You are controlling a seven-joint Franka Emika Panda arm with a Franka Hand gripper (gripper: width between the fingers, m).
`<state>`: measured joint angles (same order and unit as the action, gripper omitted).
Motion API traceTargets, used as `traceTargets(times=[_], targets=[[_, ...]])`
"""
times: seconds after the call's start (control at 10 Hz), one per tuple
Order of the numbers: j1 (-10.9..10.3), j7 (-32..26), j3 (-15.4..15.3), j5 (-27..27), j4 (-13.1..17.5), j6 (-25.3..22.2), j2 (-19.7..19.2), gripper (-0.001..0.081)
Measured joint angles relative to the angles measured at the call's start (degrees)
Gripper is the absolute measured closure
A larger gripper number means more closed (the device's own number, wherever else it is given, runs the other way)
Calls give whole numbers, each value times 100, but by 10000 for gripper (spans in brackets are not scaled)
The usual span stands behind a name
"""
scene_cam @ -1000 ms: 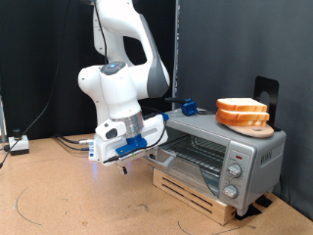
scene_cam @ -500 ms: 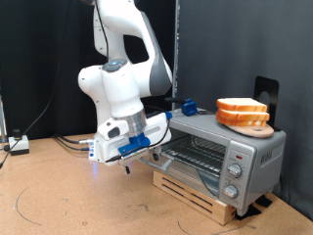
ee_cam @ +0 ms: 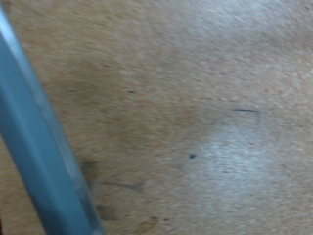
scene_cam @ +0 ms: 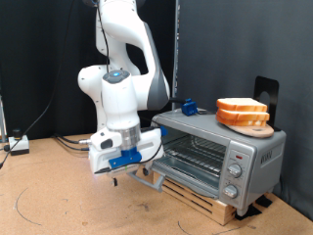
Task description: Make a piece of toast with the oven
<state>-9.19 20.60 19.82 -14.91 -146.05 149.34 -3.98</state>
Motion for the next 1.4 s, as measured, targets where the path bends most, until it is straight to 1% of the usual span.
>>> traceTargets(times=[0.2, 0.3, 0.5, 0.7, 0.9, 1.0, 1.1, 1.2, 1.3, 1.4], targets=[[41, -7, 51, 16, 13, 303, -393, -3], [70, -65, 47, -85, 28, 472, -591, -3], [158, -375, -55, -552, 135, 681, -922, -3], [285, -740, -178, -906, 272, 756, -1124, -3], [414, -1007, -181, -1005, 300, 714, -1130, -3], [494, -1159, -181, -1058, 309, 559, -1087, -3], [582, -1322, -174, -1075, 323, 301, -1002, -3], [658, -1429, -175, -1075, 323, 27, -836, -3], [652, -1389, -175, -1050, 311, 77, -848, -3], [664, -1584, -213, -1232, 315, -18, -827, -3]])
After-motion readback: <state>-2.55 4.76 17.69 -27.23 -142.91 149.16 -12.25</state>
